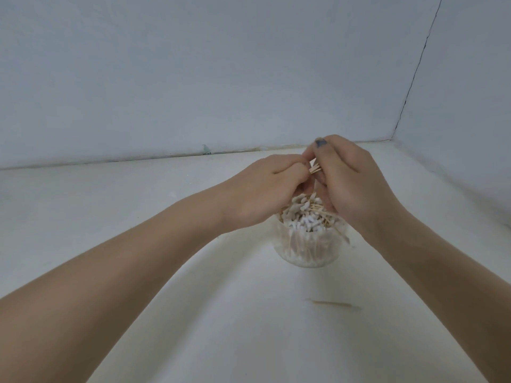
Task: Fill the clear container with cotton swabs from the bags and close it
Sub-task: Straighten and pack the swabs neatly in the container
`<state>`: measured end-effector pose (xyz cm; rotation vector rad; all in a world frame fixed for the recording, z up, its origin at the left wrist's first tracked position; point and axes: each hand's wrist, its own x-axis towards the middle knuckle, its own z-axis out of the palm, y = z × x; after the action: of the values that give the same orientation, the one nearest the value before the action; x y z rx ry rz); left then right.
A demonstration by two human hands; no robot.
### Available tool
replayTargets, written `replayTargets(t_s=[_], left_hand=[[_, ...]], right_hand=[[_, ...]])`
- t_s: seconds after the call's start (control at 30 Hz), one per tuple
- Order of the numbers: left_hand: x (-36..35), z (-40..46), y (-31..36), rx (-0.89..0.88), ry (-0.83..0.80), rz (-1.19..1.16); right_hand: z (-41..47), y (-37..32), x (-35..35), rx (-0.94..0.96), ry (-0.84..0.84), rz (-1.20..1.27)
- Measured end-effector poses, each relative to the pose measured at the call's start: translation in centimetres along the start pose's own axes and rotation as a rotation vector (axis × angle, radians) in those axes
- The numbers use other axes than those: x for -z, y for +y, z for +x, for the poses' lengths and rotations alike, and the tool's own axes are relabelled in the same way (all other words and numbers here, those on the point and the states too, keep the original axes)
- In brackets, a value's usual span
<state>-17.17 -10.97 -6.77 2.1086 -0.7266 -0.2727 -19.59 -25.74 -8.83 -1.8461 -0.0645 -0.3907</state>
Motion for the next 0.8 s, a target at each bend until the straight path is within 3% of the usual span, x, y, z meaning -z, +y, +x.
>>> replayTargets(t_s=[0.27, 0.33, 0.47, 0.57, 0.73, 0.8], left_hand=[[-0.1, 0.7, 1.2, 0.007, 0.206, -0.12], [0.5, 0.4, 1.0, 0.042, 0.226, -0.206], [1.2, -0.6, -2.6, 0.112, 0.349, -0.151], [0.1, -1.8, -4.9, 0.111, 0.307, -0.039], [-1.8, -2.8, -6.9, 0.055, 0.167, -0.23], [-2.4, -3.0, -7.5, 0.034, 0.159, -0.205]], right_hand=[[1.3, -1.3, -1.2, 0.134, 0.135, -0.232], [1.6, -1.9, -0.6, 0.145, 0.119, -0.266], [1.4, -2.7, 0.4, 0.201, 0.01, -0.409], [0.5, -2.5, -0.1, 0.259, -0.128, -0.569], [-0.3, -1.7, -0.8, 0.349, -0.213, -0.791], [-0.6, -1.3, -0.8, 0.355, -0.241, -0.849]])
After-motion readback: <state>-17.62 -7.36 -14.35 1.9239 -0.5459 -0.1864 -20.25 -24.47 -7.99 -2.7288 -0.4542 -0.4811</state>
